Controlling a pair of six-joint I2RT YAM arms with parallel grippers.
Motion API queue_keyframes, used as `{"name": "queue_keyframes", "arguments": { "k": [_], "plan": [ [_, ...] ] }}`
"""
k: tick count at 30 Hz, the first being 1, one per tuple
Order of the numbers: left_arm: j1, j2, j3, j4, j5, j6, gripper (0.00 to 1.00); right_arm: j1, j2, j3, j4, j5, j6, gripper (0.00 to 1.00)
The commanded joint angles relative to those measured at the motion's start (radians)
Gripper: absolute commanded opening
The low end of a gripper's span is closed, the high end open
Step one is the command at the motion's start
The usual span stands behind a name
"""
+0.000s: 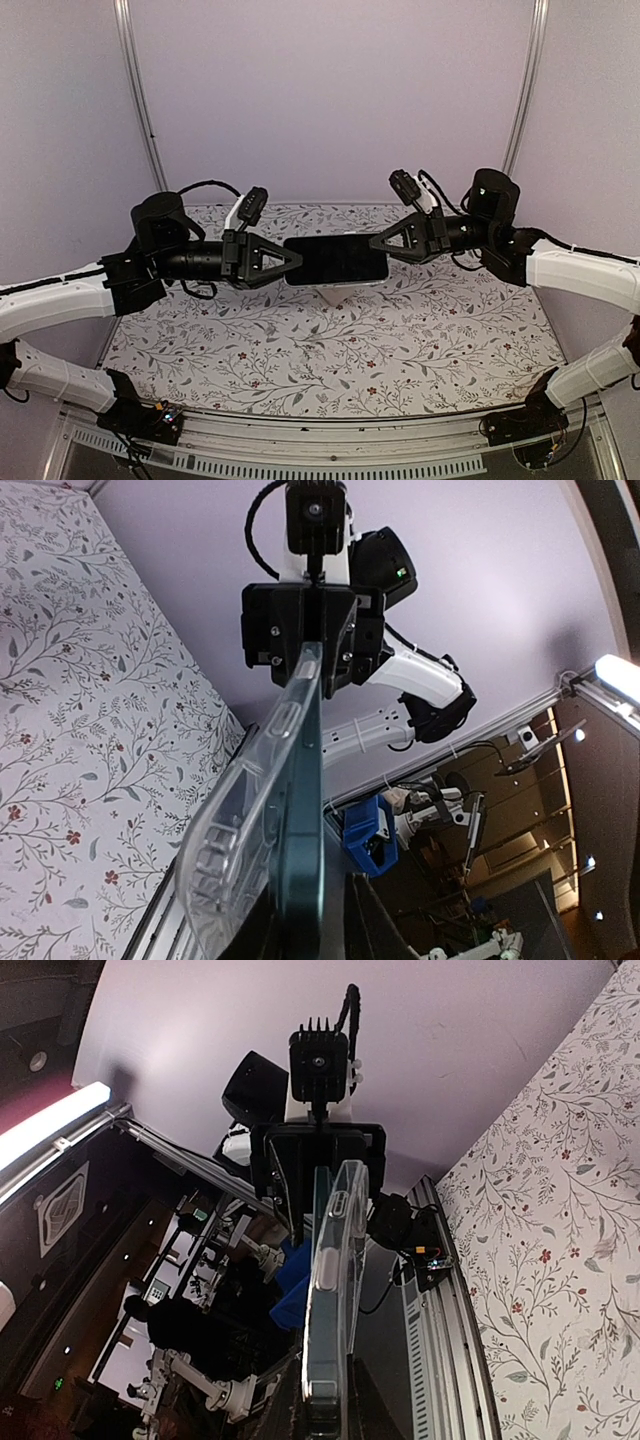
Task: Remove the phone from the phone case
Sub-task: Pass from the right arm to the left
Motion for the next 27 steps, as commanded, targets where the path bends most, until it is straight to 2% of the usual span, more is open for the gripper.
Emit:
{"name": "queue_keyframes", "arguments": {
  "k": [1, 8, 16, 19, 21, 23, 27],
  "plan": [
    [-0.008, 0.026, 0.006, 0.053, 0.016, -0.007, 0.21, 0.017, 0.013, 0.051, 0.063, -0.078, -0.021, 0.00],
    [-0.014, 0.038, 0.012, 0.056, 0.015, -0.010, 0.17, 0.016, 0.027, 0.066, 0.063, -0.101, -0.040, 0.00],
    [-0.022, 0.063, 0.024, 0.071, 0.009, -0.020, 0.01, 0.017, 0.049, 0.071, 0.063, -0.114, -0.058, 0.00],
    [-0.022, 0.071, 0.034, 0.063, -0.004, -0.023, 0.00, 0.015, 0.052, 0.070, 0.058, -0.103, -0.073, 0.00],
    [-0.022, 0.073, 0.043, 0.048, -0.019, -0.025, 0.00, 0.007, 0.050, 0.070, 0.055, -0.090, -0.081, 0.04],
    [-0.022, 0.071, 0.053, 0.038, -0.034, -0.026, 0.00, 0.001, 0.048, 0.072, 0.052, -0.075, -0.092, 0.12],
    [-0.022, 0.057, 0.061, 0.033, -0.064, -0.024, 0.00, -0.008, 0.048, 0.090, 0.034, -0.049, -0.108, 0.34]
  ]
}}
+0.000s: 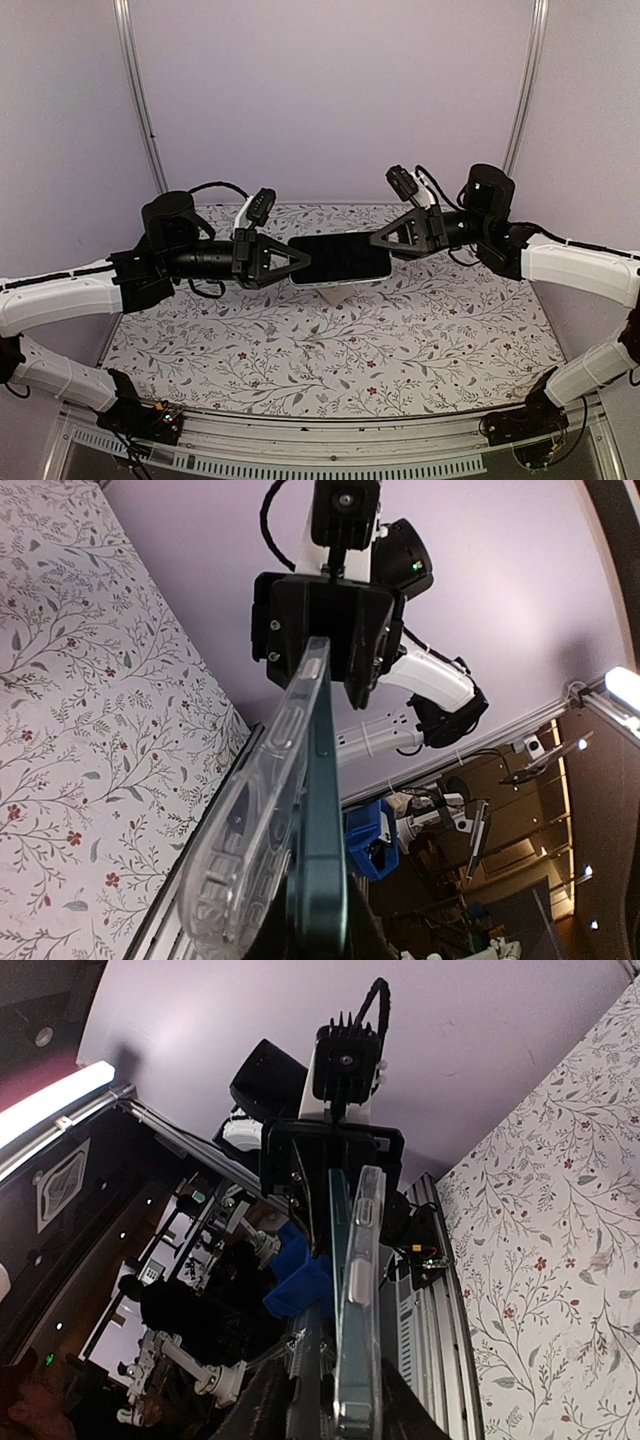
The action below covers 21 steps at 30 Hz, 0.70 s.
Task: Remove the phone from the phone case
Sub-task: Pass from the right arm to the left
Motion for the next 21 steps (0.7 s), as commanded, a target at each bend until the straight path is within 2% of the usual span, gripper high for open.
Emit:
{"name": "queue_keyframes", "arguments": {
  "k": [1, 7, 15, 18, 21],
  "plan": [
    [-0.010, -0.003, 0.043, 0.017, -0.064, -0.004, 0.00, 0.010, 0.001, 0.059, 0.031, 0.014, -0.045, 0.40],
    [-0.009, -0.009, 0.069, -0.004, -0.091, 0.010, 0.00, -0.005, -0.020, 0.090, -0.027, 0.064, -0.070, 0.69],
    [-0.006, -0.033, 0.135, -0.182, -0.228, 0.076, 0.00, -0.053, -0.036, 0.108, -0.083, 0.162, -0.079, 0.88],
    [0.003, -0.052, 0.132, -0.190, -0.256, 0.086, 0.00, -0.069, -0.053, 0.113, -0.102, 0.205, -0.082, 0.97],
    [0.010, -0.067, 0.130, -0.194, -0.307, 0.080, 0.00, -0.085, -0.071, 0.118, -0.135, 0.281, -0.106, 0.98]
  ]
}}
